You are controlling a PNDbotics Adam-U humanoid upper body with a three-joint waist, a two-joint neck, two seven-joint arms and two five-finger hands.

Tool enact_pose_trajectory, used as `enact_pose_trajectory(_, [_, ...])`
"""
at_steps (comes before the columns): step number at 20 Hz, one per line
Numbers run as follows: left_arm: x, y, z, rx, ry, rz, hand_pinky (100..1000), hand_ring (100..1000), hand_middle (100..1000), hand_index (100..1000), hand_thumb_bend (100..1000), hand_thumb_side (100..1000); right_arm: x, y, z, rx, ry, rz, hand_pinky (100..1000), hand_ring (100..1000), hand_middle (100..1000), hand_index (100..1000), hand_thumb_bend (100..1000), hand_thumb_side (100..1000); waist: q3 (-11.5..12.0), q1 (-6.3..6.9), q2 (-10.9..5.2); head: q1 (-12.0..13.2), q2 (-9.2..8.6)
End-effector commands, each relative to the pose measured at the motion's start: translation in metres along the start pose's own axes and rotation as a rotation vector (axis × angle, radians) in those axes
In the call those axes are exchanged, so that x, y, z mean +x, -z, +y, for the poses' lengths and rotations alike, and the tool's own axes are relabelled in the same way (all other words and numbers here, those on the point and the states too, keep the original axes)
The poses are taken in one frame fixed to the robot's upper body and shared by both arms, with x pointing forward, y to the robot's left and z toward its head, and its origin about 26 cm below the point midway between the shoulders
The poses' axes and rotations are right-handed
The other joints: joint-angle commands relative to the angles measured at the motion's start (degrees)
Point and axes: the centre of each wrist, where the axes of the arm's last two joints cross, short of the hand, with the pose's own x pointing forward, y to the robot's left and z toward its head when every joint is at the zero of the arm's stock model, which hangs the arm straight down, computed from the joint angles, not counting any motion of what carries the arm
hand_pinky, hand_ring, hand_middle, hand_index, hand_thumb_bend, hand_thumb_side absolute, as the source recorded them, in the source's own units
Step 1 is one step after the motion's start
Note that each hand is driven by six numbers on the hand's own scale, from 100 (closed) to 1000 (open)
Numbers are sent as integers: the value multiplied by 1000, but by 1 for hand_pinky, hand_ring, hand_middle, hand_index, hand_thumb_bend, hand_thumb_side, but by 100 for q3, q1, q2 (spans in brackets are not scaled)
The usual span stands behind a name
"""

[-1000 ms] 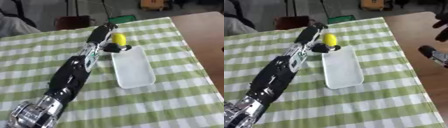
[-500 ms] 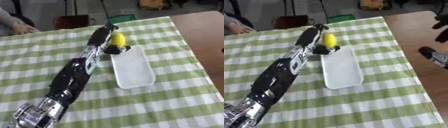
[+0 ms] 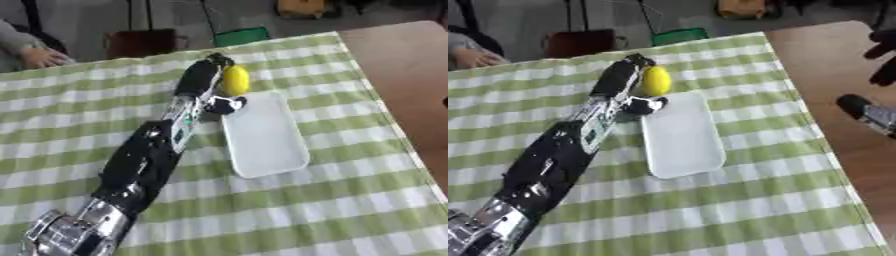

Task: Pick up objects on the table and place them in the box.

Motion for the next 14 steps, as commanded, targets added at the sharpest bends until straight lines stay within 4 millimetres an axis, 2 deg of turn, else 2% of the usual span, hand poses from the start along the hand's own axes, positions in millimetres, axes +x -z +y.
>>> enact_pose_trajectory(1, [4, 4, 7, 53, -5, 0, 556, 546, 697, 776, 289, 160, 7, 4, -10, -13, -15, -31, 536, 548, 668, 852, 601, 430, 2, -44, -87, 17, -49])
enact_pose_trajectory(3, [6, 3, 5, 68, -14, 3, 553, 542, 692, 760, 255, 160, 7, 3, -9, -13, -15, -31, 536, 548, 668, 852, 600, 431, 12, -48, -90, 12, -48])
enact_pose_trajectory(8, [8, 3, 4, 90, -37, 1, 532, 519, 673, 741, 234, 158, 7, 3, -9, -13, -14, -31, 536, 548, 668, 853, 599, 431, 23, -53, -102, -4, -46])
enact_pose_trajectory(9, [8, 3, 5, 96, -43, 2, 508, 505, 665, 733, 123, 176, 7, 3, -9, -13, -14, -31, 537, 549, 668, 853, 598, 431, 26, -55, -104, -6, -48])
enact_pose_trajectory(14, [8, 3, 5, 134, -100, 23, 491, 489, 649, 719, 100, 186, 6, 3, -9, -13, -14, -30, 537, 549, 668, 853, 597, 431, 41, -66, -110, -17, -47])
